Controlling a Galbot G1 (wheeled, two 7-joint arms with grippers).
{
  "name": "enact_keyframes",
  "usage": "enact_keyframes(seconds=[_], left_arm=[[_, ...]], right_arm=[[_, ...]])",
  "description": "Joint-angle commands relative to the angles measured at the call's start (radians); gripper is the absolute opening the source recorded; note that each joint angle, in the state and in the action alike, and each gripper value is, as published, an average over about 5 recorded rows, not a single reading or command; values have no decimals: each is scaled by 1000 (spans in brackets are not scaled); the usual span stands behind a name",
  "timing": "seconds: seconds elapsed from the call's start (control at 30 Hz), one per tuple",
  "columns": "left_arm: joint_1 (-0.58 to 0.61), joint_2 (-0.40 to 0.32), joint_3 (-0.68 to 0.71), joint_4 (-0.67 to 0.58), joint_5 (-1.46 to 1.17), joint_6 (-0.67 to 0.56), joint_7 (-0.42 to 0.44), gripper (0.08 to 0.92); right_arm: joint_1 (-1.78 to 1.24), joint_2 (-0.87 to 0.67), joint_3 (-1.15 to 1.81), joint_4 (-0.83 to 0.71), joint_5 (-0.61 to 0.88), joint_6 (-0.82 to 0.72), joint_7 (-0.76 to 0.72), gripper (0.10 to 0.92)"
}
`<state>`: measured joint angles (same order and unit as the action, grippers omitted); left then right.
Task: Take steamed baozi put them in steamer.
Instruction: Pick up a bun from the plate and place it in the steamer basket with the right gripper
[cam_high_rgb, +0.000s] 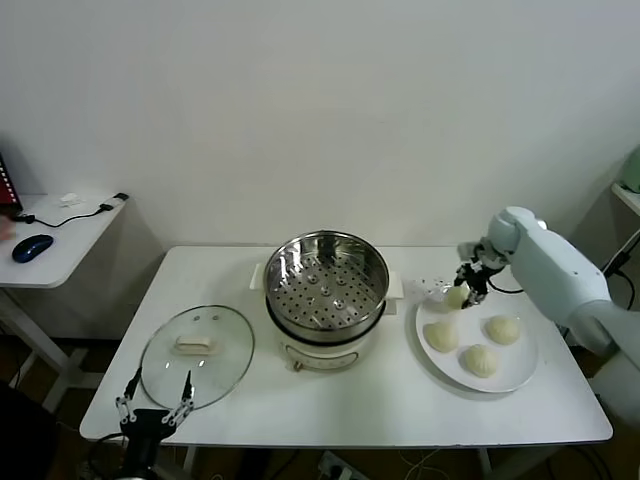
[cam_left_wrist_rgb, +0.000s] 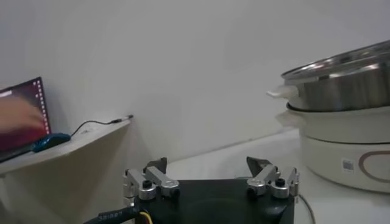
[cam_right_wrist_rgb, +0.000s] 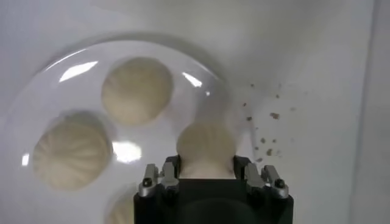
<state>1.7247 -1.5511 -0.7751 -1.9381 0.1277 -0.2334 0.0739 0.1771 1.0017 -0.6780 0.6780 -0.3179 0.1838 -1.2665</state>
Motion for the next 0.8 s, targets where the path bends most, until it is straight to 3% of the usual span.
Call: enact_keyframes(seconds=[0.03, 0.33, 0.8], left_arm=[[2, 0, 1, -4, 0, 3, 0, 823], [22, -7, 5, -24, 15, 3, 12, 823], [55, -9, 8, -21, 6, 0, 15, 823]], right_arm=[[238, -50, -252, 174, 103, 81, -45, 585], [500, 106, -418, 349, 62, 352, -41, 585], [324, 387, -337, 376, -219, 548, 76, 585]])
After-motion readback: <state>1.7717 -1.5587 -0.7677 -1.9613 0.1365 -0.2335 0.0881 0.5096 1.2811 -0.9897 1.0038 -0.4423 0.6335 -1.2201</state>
